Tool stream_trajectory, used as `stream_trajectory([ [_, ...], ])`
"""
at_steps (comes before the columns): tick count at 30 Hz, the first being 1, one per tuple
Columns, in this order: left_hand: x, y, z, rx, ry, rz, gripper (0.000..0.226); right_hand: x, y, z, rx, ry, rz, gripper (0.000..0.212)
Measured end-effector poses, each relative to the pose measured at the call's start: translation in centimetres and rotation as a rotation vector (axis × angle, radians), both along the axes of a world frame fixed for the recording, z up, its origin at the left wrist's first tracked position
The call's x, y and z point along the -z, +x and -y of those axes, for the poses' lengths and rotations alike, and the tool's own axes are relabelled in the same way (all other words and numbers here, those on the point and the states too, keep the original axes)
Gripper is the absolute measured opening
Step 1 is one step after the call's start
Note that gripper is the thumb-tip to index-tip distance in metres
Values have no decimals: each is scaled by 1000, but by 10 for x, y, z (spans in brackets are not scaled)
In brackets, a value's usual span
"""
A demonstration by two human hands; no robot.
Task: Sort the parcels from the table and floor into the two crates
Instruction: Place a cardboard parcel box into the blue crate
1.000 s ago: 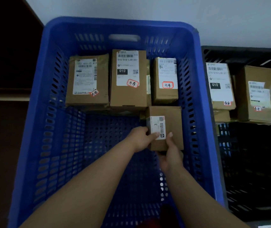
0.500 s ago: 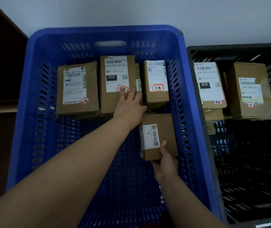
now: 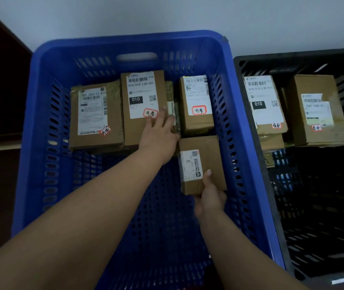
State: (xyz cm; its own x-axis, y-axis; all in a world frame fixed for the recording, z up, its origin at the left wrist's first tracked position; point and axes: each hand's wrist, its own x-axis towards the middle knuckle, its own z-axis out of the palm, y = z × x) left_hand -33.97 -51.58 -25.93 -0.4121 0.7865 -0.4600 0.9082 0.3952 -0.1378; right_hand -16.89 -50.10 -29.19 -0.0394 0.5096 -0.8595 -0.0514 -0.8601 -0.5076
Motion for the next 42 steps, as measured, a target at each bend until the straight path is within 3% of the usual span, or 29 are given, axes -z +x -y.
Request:
stream_trajectory([
  [4,-14,0,-5,-109,104,130,53,1,2,-3,-11,-12,-43,15],
  [10,-23,9,-42,-433,639,381,50,2,4,-2,-24,-45,-38,16],
  [15,-9,17,-83,-734,563,570,86,6,6,-3,-15,-72,-68,16],
  [18,-2,19,-95,-832,470,628,93,6,8,-3,-30,-80,-85,15],
  [25,4,21,-103,-836,264,433,114,7,9,-5,-45,-119,-81,20],
  [31,-11,18,-104,-937,361,453,123,6,8,-5,-84,-147,-49,27],
  [37,-50,-9,-71,-875,532,392,105,0,2,-3,-39,-143,-5,39],
  [42,-89,-35,-23,-806,748,548,94,-1,-11,1,15,-142,81,28],
])
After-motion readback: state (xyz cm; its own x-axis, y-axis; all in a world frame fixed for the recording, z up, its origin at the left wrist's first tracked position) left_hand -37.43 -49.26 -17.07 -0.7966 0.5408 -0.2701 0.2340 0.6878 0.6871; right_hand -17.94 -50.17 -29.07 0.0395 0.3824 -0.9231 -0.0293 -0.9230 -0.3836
